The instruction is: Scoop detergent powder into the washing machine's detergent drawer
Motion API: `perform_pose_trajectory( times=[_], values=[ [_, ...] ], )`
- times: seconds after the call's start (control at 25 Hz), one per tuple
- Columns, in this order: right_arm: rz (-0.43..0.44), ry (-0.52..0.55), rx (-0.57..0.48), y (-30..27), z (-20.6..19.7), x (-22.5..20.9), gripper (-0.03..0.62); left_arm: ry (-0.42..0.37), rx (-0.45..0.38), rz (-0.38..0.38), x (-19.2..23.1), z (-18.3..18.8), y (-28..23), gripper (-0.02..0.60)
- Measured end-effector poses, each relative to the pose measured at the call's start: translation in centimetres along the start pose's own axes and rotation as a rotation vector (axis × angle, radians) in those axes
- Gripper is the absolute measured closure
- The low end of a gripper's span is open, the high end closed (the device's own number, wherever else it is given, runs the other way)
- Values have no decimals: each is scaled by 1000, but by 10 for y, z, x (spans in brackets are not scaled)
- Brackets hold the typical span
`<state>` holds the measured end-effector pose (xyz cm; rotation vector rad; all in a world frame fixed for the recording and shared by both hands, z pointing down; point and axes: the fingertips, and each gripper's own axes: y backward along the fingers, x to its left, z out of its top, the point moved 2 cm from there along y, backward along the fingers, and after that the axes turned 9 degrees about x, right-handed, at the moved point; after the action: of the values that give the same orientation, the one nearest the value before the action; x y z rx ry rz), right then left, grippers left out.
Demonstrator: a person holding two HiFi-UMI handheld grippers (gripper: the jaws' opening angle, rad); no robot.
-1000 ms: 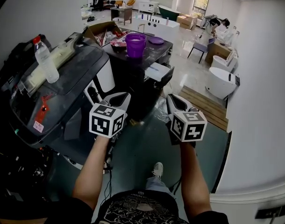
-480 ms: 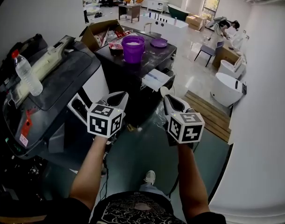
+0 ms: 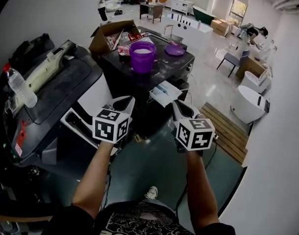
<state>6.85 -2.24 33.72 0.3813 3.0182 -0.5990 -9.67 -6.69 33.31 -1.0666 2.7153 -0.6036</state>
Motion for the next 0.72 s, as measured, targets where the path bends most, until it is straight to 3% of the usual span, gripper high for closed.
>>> perform_pose_trajectory(
  times=[0.72],
  values=[
    [102, 14, -8, -47, 25, -60, 560, 1, 0, 95, 5, 41, -59, 581]
  ],
)
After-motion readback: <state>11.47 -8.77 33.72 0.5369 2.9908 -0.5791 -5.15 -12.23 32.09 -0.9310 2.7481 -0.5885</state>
